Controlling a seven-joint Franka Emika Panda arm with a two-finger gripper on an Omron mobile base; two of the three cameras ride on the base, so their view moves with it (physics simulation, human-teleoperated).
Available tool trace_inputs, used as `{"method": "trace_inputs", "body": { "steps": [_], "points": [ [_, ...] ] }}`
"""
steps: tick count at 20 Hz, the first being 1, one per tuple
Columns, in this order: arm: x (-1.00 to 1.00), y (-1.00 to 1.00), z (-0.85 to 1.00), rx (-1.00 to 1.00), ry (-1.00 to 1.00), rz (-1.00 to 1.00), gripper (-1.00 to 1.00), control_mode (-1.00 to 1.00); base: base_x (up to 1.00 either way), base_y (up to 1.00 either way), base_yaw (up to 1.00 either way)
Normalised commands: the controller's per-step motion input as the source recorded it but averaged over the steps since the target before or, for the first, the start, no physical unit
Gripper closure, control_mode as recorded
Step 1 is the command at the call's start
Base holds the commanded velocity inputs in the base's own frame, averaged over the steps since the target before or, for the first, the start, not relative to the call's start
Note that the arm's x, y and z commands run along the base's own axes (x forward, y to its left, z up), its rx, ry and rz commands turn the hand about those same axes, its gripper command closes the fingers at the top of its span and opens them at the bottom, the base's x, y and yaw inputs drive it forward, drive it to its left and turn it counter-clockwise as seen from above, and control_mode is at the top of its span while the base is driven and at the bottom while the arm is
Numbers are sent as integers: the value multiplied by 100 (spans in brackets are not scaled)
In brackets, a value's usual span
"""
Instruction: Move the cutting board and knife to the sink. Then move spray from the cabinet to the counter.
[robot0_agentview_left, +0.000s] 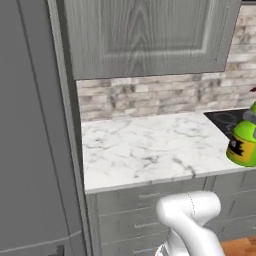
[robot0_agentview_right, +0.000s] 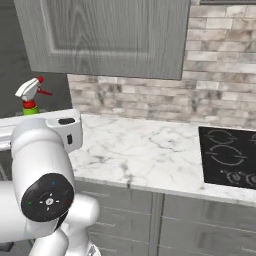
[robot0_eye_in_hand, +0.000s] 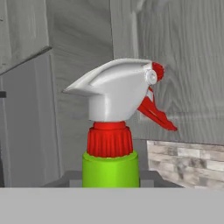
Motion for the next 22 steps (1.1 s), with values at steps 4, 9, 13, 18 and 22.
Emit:
{"method": "trace_inputs", "body": {
  "steps": [4,9,13,18,22],
  "points": [
    [0,0,0,0,0,0,100,100,65,36,-26],
    [0,0,0,0,0,0,100,100,76,-17,2],
    [0,0,0,0,0,0,100,100,36,-64,26],
    [0,0,0,0,0,0,100,100,14,-46,28],
    [0,0,0,0,0,0,100,100,32,-1,6]
  ]
}}
